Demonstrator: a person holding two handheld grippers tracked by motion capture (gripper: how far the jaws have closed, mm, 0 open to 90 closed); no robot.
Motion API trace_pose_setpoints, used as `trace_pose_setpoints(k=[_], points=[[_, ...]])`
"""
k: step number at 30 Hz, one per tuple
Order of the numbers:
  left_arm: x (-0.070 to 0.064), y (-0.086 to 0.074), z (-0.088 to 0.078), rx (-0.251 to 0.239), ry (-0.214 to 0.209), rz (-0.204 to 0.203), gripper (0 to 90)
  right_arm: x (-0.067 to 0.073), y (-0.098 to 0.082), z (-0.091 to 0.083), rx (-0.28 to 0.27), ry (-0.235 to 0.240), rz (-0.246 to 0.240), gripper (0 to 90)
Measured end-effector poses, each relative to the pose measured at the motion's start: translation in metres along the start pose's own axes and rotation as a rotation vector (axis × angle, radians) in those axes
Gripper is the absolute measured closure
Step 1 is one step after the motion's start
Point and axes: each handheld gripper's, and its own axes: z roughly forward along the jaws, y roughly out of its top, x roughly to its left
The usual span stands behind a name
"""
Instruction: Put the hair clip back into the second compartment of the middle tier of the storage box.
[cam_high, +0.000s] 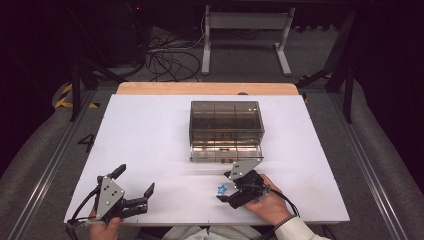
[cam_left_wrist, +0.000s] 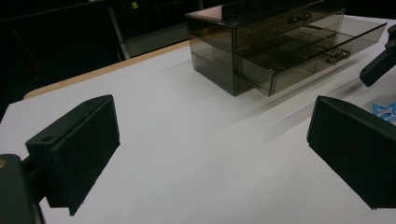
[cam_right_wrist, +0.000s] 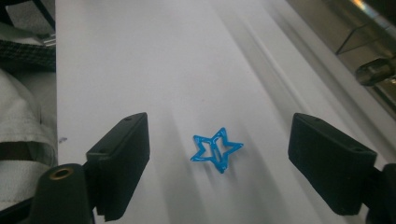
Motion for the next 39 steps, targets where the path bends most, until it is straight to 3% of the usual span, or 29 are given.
trace_pose_setpoints(k=[13,18,26,28,34,39], points=[[0.0000,0.0000,0.0009,0.004,-0.001,0.000,3.0,0.0014,-0.0006,0.0061,0.068,0.016,-0.027,28.8],[0.0003,0.0000,0.0013,0.004,0.000,-0.003,3.0,-0.0001,0.0010,0.0051,0.096,0.010,-0.068,31.8],[0.0000,0.0000,0.0018,0.004,-0.001,-0.002,3.1,-0.0002,0.0017,0.0055,0.095,0.008,-0.082,36.0],[-0.0001,0.0000,0.0017,0.004,0.000,-0.001,3.1,-0.0001,0.0022,0.0060,0.091,0.006,-0.069,38.5],[0.0003,-0.0001,0.0016,0.004,0.000,-0.002,3.1,-0.0035,0.0031,0.0071,0.100,0.034,-0.103,47.7],[0.0003,-0.0001,0.0016,0.004,-0.001,-0.002,3.0,-0.0055,0.0036,0.0084,0.100,0.034,-0.103,51.1]])
